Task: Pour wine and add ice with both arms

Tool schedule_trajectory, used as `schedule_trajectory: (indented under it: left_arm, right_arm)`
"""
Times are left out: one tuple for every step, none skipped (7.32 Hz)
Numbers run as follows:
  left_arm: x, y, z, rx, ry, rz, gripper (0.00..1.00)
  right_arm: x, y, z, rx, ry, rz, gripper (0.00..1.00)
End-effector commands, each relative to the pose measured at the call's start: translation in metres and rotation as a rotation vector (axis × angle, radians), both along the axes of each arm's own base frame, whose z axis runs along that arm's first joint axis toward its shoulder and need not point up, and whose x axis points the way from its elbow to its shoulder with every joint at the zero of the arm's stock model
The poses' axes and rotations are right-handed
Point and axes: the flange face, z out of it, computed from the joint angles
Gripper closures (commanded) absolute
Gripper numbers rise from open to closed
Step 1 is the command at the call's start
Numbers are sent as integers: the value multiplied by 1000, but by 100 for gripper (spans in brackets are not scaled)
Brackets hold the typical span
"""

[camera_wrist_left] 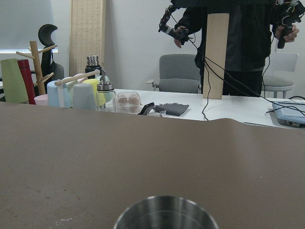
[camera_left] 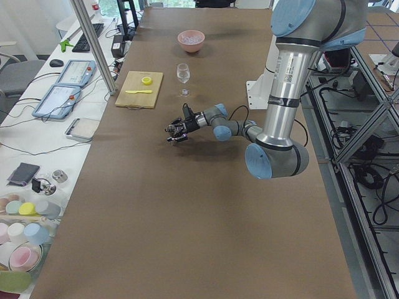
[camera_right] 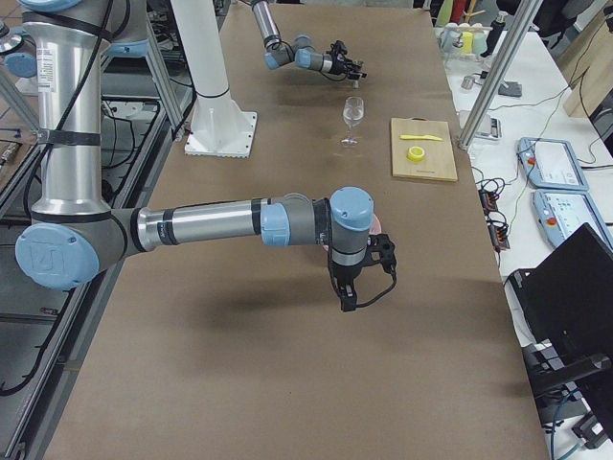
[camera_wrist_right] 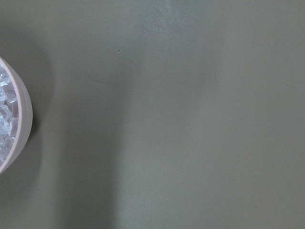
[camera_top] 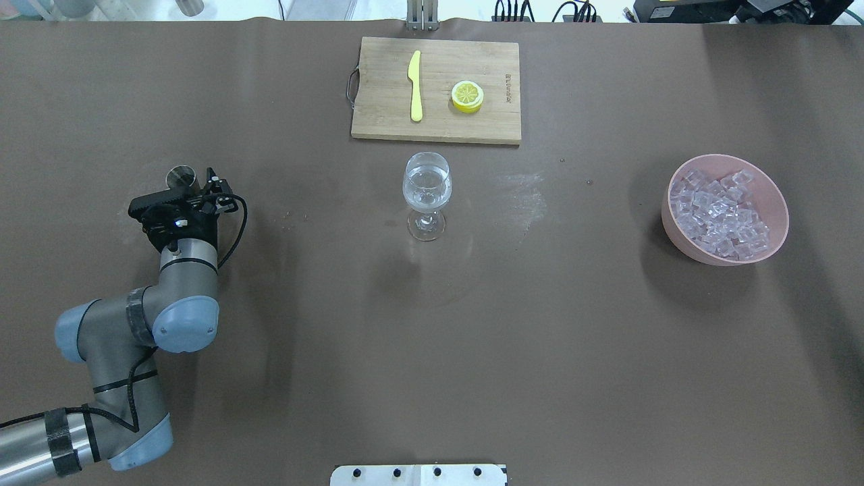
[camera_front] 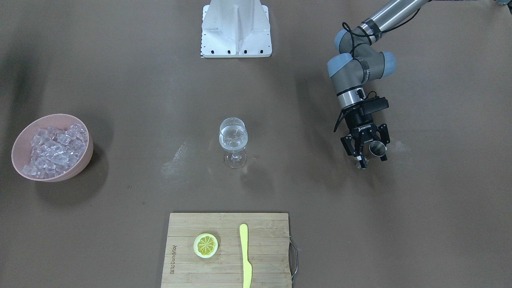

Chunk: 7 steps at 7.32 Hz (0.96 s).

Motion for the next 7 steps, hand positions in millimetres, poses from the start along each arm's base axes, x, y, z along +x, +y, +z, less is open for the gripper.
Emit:
schedule_trajectory:
  left_arm:
    - [1, 2, 1, -1, 0, 2, 47]
    - [1, 3, 2, -1, 0, 4, 48]
    - [1, 3, 2, -1, 0, 4, 48]
    - [2, 4, 3, -2, -1, 8, 48]
    - [5, 6, 8, -7, -11, 13, 48]
    - [7, 7, 12, -10, -18, 16, 48]
    - [7, 7, 12, -10, -18, 16, 48]
  right_arm:
    - [0, 0, 0, 1, 0, -1, 0]
    - [0, 0, 0, 0, 0, 0, 0]
    - [0, 0, 0, 0, 0, 0, 0]
    - [0, 0, 0, 0, 0, 0, 0]
    - [0, 0, 0, 0, 0, 0, 0]
    - [0, 1, 1, -3, 0, 0, 0]
    - [0, 1, 1, -3, 0, 0, 0]
